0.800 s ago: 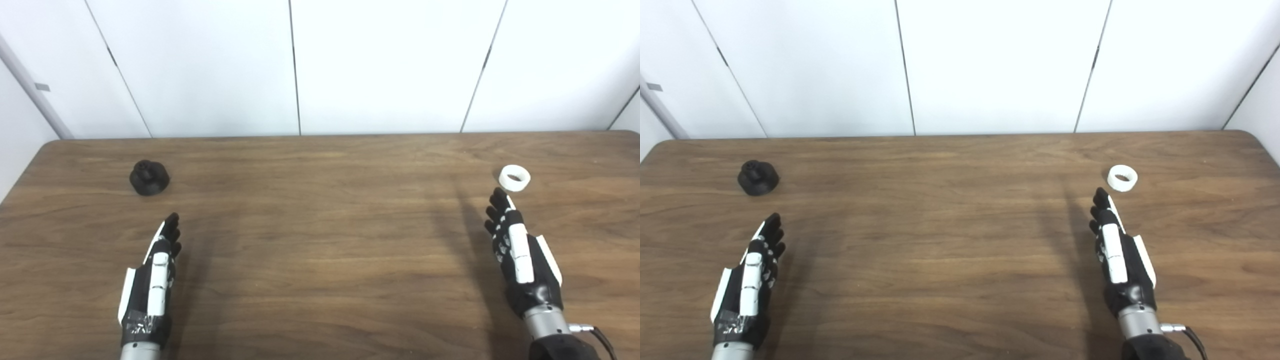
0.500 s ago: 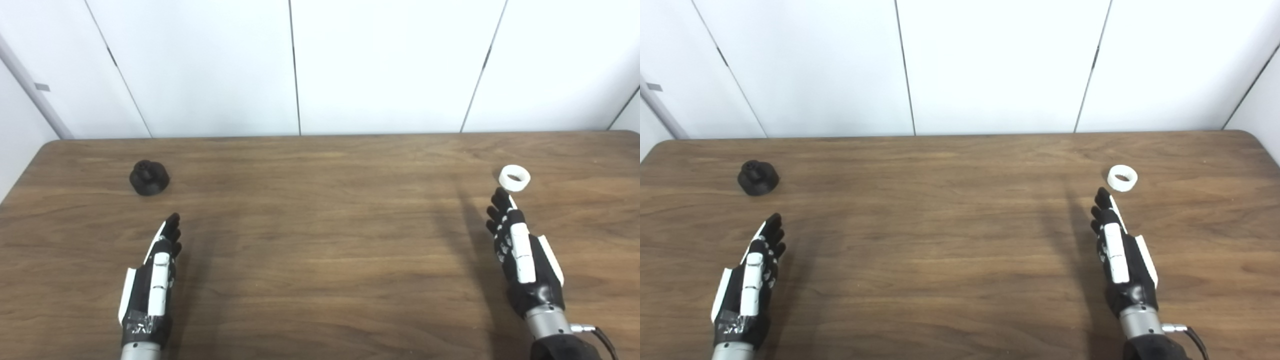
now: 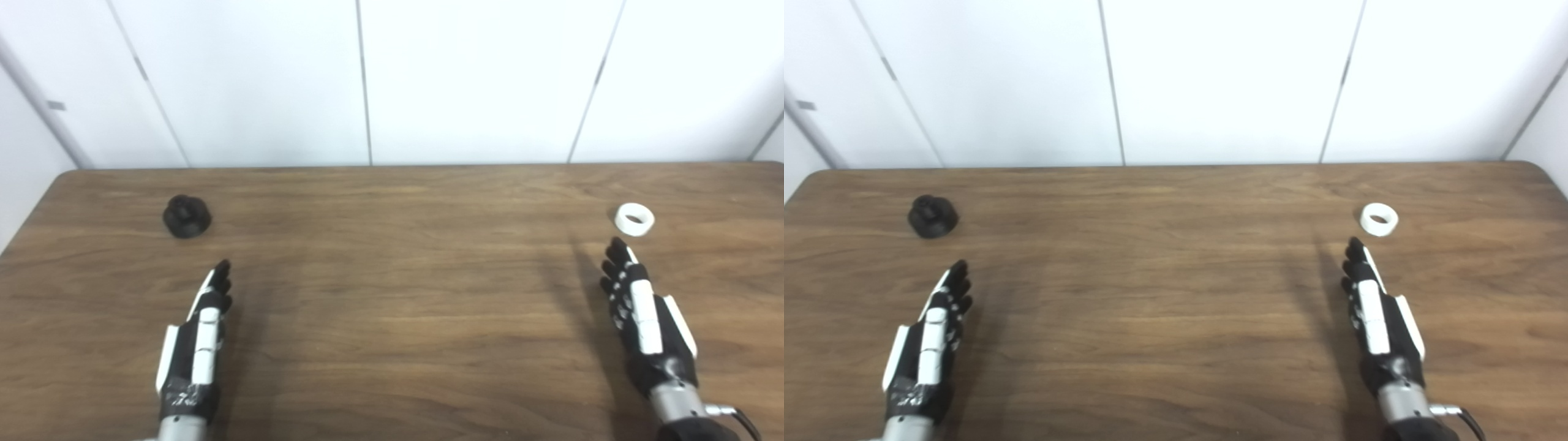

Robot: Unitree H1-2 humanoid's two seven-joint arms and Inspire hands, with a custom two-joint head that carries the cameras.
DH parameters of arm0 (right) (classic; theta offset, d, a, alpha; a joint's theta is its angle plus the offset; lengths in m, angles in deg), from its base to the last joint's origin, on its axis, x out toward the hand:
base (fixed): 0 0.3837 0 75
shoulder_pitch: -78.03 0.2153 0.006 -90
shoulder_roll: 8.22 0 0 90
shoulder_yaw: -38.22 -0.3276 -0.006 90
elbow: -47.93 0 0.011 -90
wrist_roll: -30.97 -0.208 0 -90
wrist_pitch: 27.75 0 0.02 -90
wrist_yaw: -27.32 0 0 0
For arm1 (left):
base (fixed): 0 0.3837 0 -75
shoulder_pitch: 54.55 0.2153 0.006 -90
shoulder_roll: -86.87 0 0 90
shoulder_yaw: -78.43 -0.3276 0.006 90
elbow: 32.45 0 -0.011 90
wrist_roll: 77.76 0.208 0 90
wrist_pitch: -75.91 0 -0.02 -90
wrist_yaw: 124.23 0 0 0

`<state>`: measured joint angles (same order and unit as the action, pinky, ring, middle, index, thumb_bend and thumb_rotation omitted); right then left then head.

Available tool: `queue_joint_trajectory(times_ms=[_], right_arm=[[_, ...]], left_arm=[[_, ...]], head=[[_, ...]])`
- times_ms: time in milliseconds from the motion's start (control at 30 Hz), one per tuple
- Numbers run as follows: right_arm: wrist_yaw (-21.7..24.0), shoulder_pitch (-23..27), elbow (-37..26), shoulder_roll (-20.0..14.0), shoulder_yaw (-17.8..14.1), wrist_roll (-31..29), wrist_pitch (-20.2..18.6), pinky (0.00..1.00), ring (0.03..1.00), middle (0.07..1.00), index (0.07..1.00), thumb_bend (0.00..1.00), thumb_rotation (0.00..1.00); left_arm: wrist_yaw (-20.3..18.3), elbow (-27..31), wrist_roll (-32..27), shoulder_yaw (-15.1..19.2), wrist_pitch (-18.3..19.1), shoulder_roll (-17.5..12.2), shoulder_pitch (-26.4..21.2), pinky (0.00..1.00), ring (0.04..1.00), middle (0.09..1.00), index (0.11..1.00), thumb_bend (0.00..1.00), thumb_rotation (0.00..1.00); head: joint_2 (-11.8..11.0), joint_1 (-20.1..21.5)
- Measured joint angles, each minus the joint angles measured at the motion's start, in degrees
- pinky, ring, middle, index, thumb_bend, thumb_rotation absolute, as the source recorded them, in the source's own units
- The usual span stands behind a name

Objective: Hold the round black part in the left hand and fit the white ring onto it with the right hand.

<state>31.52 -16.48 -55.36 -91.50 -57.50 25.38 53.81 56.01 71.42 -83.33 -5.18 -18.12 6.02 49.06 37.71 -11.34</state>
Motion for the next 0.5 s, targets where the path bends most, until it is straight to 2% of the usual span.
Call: queue_joint_trajectory(times_ms=[67,167,233,400,500], right_arm=[[0.44,0.0,0.24,-0.73,-0.06,0.0,0.26,1.0,1.0,1.0,1.0,0.53,1.0],[0.83,0.01,1.07,-1.0,-0.41,-0.39,1.42,1.0,1.0,1.0,1.0,0.53,1.0],[0.87,-0.01,1.36,-1.0,-0.45,-0.6,1.89,1.0,1.0,1.0,1.0,0.52,1.0],[1.17,-0.06,1.4,-1.01,-0.42,-1.16,1.91,1.0,1.0,1.0,1.0,0.49,1.0],[1.87,-0.06,1.42,-1.23,-0.37,-1.4,1.95,1.0,0.995,0.988,0.987,0.55,1.0]], left_arm=[[0.34,-0.38,0.86,-0.52,-0.91,0.11,-0.01,1.0,0.996,0.978,0.946,0.49,0.93],[1.35,-1.63,1.29,-1.1,-1.93,0.39,-0.02,1.0,0.975,0.955,0.925,0.42,0.89],[1.95,-1.82,1.61,-1.5,-2.93,0.53,-0.03,1.0,0.973,0.955,0.927,0.39,0.88],[2.35,-2.15,2.64,-2.75,-4.57,0.66,-0.11,1.0,0.999,0.982,0.947,0.43,0.94],[2.88,-2.48,3.36,-3.21,-5.87,0.69,-0.21,1.0,1.0,0.989,0.954,0.46,0.93]], head=[[-0.88,-1.4],[-3.85,-5.7],[-4.92,-6.85],[-7.2,-9.31],[-9.31,-11.07]])
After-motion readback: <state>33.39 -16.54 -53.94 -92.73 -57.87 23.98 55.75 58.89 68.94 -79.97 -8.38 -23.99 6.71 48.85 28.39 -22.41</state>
